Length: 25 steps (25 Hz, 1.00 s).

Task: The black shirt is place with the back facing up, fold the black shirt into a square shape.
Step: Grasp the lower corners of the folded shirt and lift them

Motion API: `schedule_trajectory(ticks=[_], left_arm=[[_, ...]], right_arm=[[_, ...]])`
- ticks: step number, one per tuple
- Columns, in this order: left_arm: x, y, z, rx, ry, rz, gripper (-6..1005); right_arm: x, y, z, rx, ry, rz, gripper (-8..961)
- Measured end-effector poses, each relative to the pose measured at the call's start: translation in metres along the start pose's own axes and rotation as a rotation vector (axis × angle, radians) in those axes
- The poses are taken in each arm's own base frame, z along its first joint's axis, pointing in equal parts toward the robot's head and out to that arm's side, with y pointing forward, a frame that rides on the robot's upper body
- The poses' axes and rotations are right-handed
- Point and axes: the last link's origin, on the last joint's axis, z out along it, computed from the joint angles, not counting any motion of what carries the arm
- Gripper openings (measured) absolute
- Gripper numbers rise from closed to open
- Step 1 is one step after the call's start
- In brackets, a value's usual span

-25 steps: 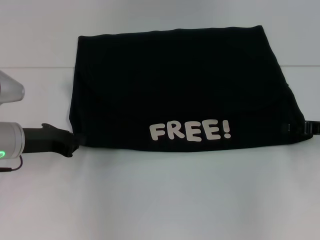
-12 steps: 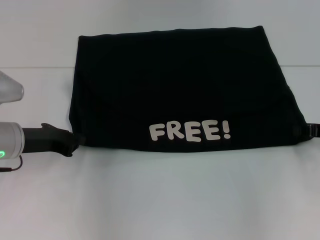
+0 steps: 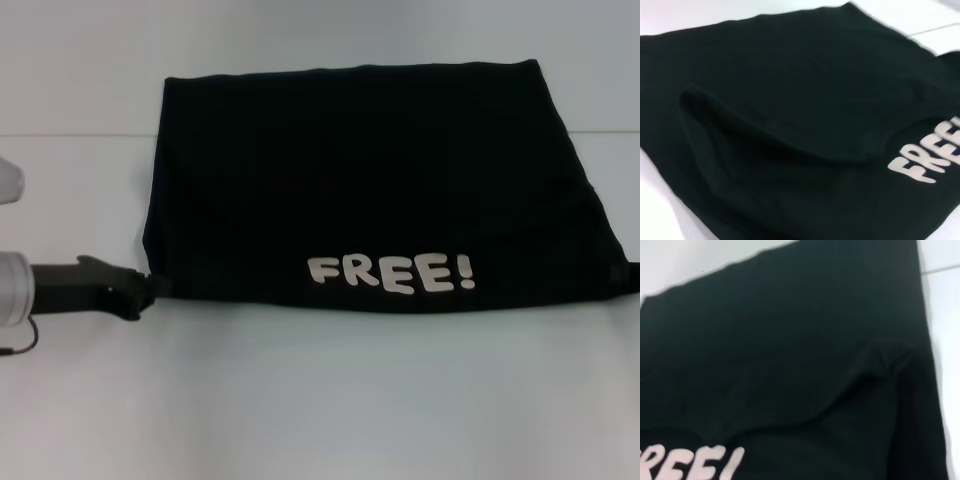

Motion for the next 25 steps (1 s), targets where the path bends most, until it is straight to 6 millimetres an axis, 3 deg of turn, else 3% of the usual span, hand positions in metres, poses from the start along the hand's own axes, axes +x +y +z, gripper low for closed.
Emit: schedule_trajectory(ticks=[8,21,22,25], left_arm=[[-0.023,0.015,-0.027,-0.165,0.032,-0.116,22],[-0.063,0.041,-0.062,-0.352,0.026,-0.219,26],[-0.075,0.047,-0.072,-0.384,0.021,-0.249,26],[-0.085,0.051,-0.079,-0.398,0.009,-0.275,27]], right_arm=[[0.04,-0.004,-0.04,-0.121,0.009,0.001,49],[0.116,-0.003,-0.082,-0.255,0.04,0.017,47],[0.121,-0.003,-0.085,-0.258,0.042,0.021,47],[0.134,-0.003,-0.094,-0.271,0.048,0.033,48]])
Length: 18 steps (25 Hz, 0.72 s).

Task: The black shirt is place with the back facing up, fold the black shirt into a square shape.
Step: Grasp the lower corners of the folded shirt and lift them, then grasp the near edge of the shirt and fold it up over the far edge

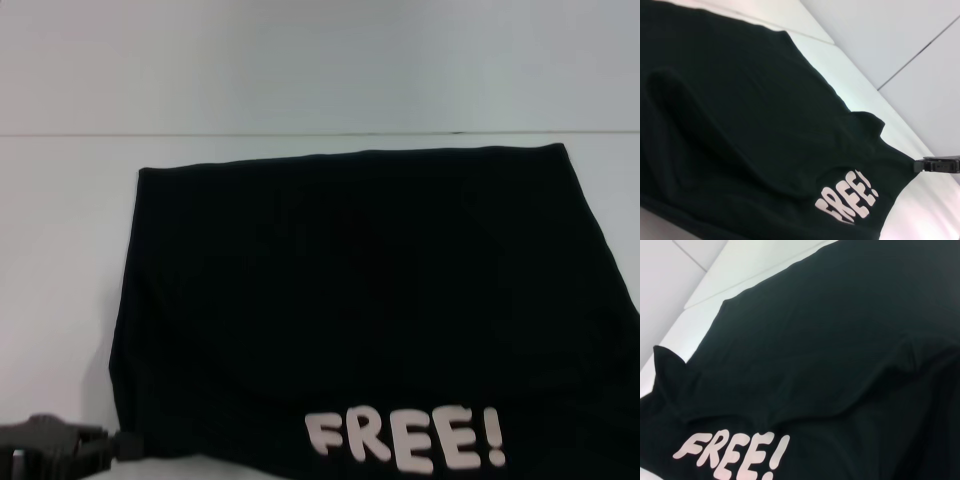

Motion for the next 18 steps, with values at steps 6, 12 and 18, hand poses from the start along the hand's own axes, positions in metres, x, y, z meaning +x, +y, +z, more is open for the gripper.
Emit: schedule_trajectory(ticks=[6,12,18], left_arm=[[-0.019,0.006,-0.005,-0.022,-0.014,-0.043,29],[-0.011,0.004,-0.006,-0.015,-0.004,-0.035,31],[0.028,-0.007,-0.006,0.027,0.013,0.01,32]], right_arm=[[0.021,0.001,-0.015,-0.003,-0.002,0.032,51],[0.017,0.0,-0.022,0.005,-0.046,0.021,60],[-0.028,-0.006,-0.013,0.019,-0.1,-0.042,69]])
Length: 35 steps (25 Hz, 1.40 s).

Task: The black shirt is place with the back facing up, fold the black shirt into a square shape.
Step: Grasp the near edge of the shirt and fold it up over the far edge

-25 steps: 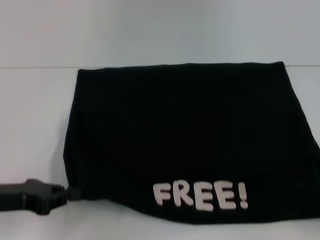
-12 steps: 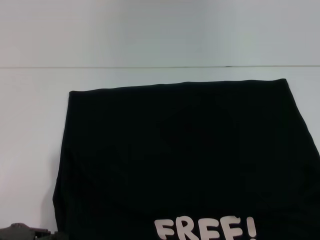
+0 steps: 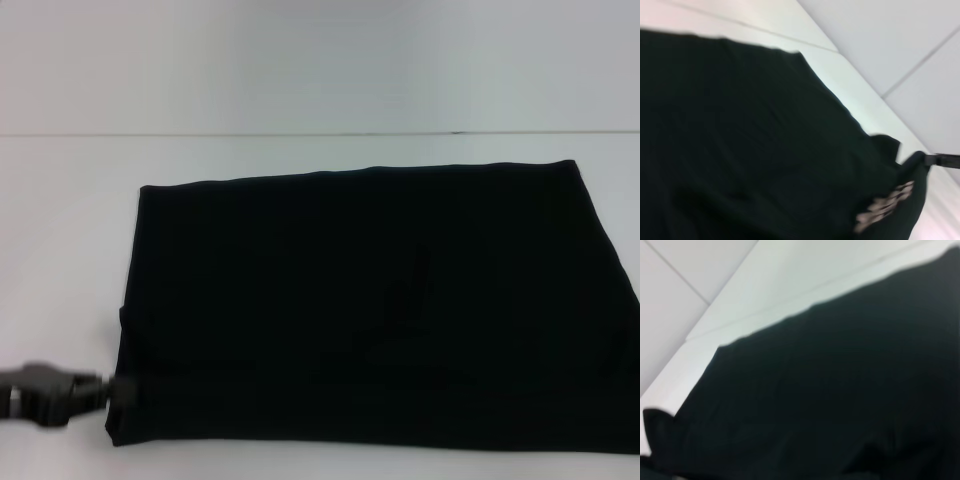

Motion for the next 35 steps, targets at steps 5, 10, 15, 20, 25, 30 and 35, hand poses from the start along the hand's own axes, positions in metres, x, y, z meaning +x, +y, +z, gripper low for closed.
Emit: schedule_trajectory(ticks=[5,10,15,20,25,30,35], left_arm=[[0.044,-0.015,0.009,0.062,0.022,0.048,34],[0.097,-0.035,0.028,0.165,0.06,0.072,35],[0.133,-0.056,0.05,0.337,0.067,0.103,37],[0.147,-0.074,0.072,0.511,0.054,0.149,38],[0.153,-0.082,0.08,0.593,0.077,0.169,40],[0.16,-0.083,0.079,0.628,0.091,0.189,41],[0.168,-0.084,0.077,0.656,0.109,0.207,43]], right_arm=[[-0.043,-0.006,0.024,0.041,-0.029,-0.036,76],[-0.085,-0.012,0.055,0.098,-0.032,-0.034,84],[-0.117,-0.015,0.091,0.161,-0.038,-0.022,92],[-0.144,-0.008,0.126,0.234,-0.038,-0.046,99],[-0.161,-0.001,0.152,0.297,-0.057,-0.08,107],[-0.182,0.007,0.162,0.316,-0.089,-0.121,115],[-0.203,0.013,0.163,0.329,-0.121,-0.151,122]])
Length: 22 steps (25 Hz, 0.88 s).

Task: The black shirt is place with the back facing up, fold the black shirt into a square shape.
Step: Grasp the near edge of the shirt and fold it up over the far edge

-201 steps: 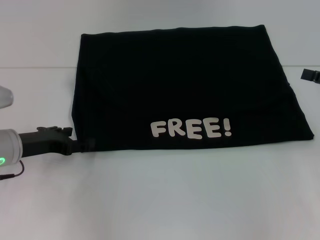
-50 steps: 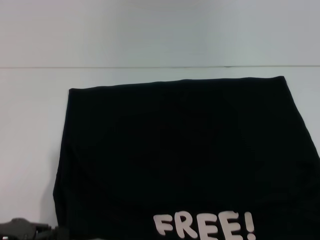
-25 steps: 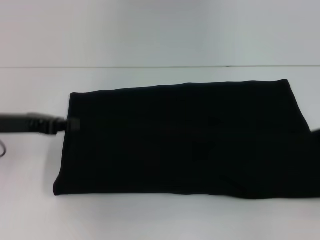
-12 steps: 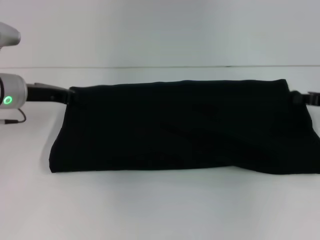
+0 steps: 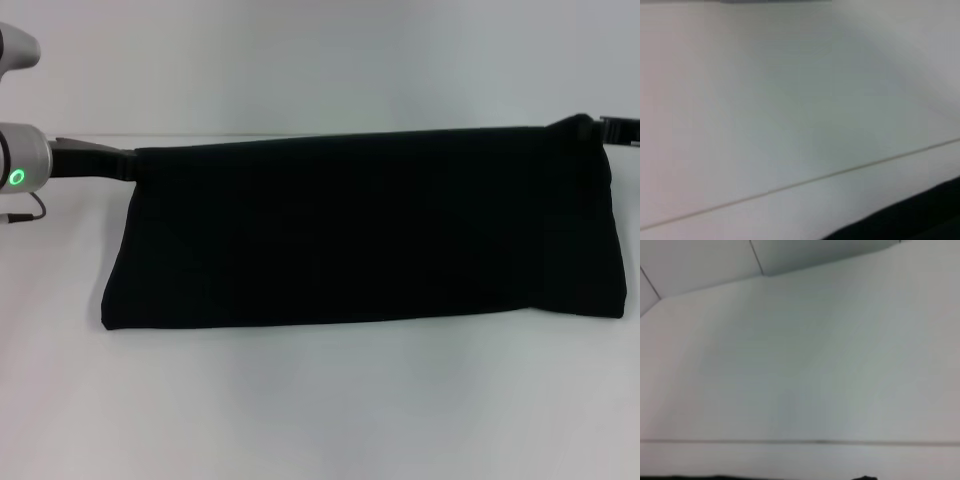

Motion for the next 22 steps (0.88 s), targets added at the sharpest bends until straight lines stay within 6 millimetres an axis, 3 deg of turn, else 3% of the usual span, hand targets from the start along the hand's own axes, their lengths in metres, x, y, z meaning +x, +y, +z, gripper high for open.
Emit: schedule_trajectory(ticks=[5,22], left_arm=[[0.006,-0.001,0.003,0.033,0.017,0.017,44],[0.008,0.011,0.018,0.064,0.008,0.058,49]], right_arm=[[-0.009,0.002,0.005,0.033,-0.014,-0.025,130],[-0.007,0.007,0.017,0.084,-0.018,-0.047,156]])
